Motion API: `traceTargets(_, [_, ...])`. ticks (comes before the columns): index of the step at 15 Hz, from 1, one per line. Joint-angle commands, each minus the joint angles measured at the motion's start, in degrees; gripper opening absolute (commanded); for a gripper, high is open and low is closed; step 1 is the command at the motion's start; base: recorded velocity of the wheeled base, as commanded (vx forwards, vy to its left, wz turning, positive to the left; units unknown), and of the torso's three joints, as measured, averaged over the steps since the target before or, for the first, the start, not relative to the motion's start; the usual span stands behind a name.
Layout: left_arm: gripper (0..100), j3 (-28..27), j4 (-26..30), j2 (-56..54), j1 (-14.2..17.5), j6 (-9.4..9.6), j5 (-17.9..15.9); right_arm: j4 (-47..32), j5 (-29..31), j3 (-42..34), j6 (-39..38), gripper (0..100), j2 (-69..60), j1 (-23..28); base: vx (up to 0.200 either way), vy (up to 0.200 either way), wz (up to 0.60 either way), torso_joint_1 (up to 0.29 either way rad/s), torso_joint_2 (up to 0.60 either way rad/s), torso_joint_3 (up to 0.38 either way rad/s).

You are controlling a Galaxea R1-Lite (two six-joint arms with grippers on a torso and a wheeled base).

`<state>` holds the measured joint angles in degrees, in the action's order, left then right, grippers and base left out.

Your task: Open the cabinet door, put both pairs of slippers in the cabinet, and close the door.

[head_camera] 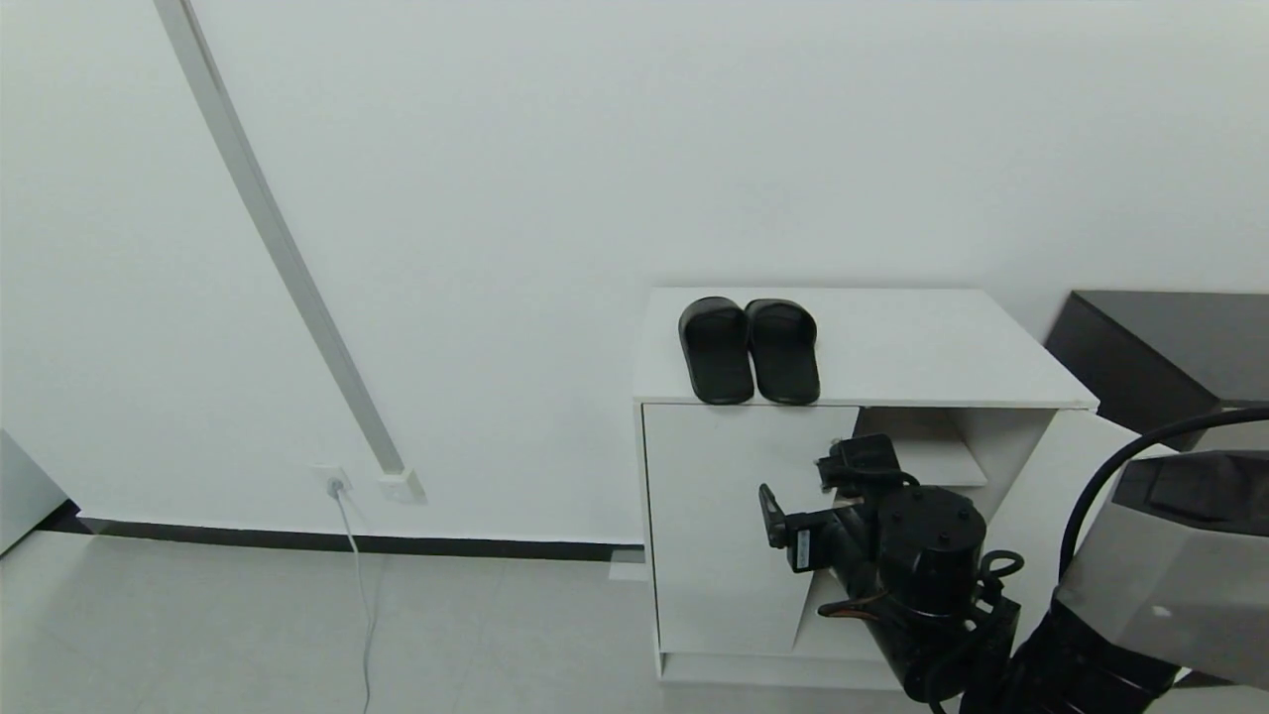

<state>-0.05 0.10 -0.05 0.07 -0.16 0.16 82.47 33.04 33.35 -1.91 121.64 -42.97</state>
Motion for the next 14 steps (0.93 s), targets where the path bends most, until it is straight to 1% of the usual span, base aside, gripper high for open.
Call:
traceTargets(1, [0,0.0,0.0,0.0,0.0,-0.02,0.0,0.1,0.0,0.0,0.3,100,-0.2,-0.4,0.0,0.0,0.0,0.183,-0.41,-0.227])
traceTargets(4, [0,0.0,0.0,0.0,0.0,-0.02,0.0,0.8,0.0,-0.1,0.7,100,0.1,-0.4,0.0,0.0,0.0,0.165,-0.38,-0.201])
traceTargets(8, [0,0.0,0.0,0.0,0.0,0.25,-0.1,2.8,-0.1,-0.3,2.5,100,2.1,-0.4,0.0,0.0,0.0,0.023,-0.04,-0.026])
traceTargets(9, [0,0.0,0.0,0.0,0.0,0.25,-0.1,7.5,-0.6,0.5,5.1,100,3.3,0.3,0.0,0.0,0.0,0.0,0.0,0.0])
traceTargets(10, [0,0.0,0.0,0.0,0.0,0.25,-0.1,7.5,-0.7,2.8,7.2,100,2.9,1.7,0.0,0.0,0.0,0.0,0.0,0.0])
traceTargets(11, [0,0.0,0.0,0.0,0.0,0.25,-0.1,2.7,-0.6,7.6,8.2,100,1.2,3.3,0.0,0.0,0.0,0.0,0.0,0.0])
traceTargets(13, [0,0.0,0.0,0.0,0.0,0.33,-0.1,-11.5,-0.7,14.6,7.3,100,-3.4,4.3,0.0,0.0,0.0,0.0,0.0,0.0])
traceTargets(14, [0,0.0,0.0,0.0,0.0,0.33,-0.1,-14.9,-0.7,16.7,6.5,100,-4.3,4.2,0.0,0.0,0.0,0.0,0.0,0.0])
